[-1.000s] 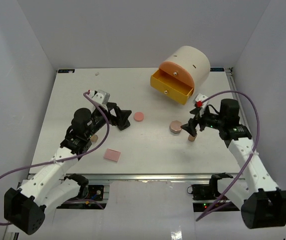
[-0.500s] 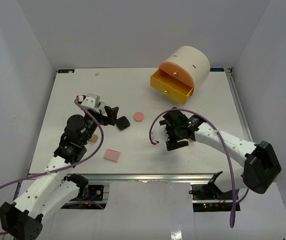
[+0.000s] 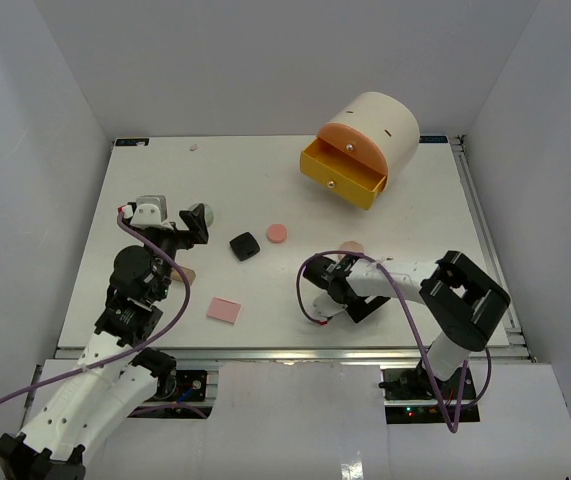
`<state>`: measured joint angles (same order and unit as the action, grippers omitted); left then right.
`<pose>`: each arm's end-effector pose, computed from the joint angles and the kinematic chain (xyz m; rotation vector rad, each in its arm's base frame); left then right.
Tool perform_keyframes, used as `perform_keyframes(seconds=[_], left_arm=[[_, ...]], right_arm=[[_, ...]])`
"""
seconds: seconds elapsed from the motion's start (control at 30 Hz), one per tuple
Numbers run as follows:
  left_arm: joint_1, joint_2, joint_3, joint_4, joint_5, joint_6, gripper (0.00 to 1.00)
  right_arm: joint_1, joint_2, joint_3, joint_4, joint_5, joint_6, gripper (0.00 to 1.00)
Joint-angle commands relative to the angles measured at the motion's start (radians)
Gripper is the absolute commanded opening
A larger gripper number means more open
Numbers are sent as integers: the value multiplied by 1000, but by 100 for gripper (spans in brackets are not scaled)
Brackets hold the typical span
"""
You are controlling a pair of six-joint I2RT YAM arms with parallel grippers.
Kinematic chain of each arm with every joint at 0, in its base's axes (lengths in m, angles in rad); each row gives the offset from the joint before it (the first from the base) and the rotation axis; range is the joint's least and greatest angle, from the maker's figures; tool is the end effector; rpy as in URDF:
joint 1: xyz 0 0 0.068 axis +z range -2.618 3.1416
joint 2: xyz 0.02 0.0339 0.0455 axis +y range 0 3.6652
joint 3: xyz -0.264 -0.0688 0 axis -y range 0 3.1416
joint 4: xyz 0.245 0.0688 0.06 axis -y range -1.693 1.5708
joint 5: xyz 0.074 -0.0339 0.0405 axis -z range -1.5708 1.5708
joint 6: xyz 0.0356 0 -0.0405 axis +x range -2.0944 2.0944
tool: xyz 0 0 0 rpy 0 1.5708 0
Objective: Organize the makeup
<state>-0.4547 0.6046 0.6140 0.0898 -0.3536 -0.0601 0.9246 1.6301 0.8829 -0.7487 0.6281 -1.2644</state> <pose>0.1439 -0.0566 0.3365 0.0037 1.4797 -0.1573 0.1756 0.1981 0.1520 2.6085 -1.3862 0.9643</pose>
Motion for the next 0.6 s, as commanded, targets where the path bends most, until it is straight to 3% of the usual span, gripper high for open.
perform_keyframes(seconds=[0.0,0.3,0.57], left_arm=[[6,23,-4,-4,-3,3,98],[11,41,-3,-5,24,-9,98],[13,34,-3,-4,29,-12,98]], right_arm=[[7,62,-17,7,159,-53,94],[-2,155,0,33,211,-15,91],[-87,197,4,34,192,-9,81]])
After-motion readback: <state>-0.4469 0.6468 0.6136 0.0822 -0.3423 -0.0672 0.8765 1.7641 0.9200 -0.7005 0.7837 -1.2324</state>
